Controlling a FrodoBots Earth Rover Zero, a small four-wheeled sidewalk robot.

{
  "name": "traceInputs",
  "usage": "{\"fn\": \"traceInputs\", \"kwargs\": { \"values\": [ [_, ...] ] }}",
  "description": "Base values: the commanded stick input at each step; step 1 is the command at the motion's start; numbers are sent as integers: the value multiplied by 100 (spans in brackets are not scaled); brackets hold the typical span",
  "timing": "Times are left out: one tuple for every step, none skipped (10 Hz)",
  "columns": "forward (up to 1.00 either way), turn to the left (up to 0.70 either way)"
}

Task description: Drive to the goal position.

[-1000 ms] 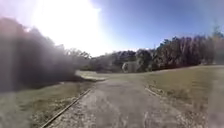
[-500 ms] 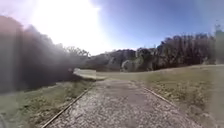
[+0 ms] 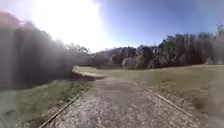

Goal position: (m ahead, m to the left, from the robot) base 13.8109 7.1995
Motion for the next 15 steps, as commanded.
{"fn": "traceInputs", "kwargs": {
  "values": [
    [70,0],
    [70,0],
    [70,0],
    [70,0],
    [70,0],
    [70,0],
    [70,0],
    [70,0],
    [70,0],
    [70,0],
    [70,0],
    [70,0],
    [70,0],
    [70,0],
    [70,0]
  ]
}}
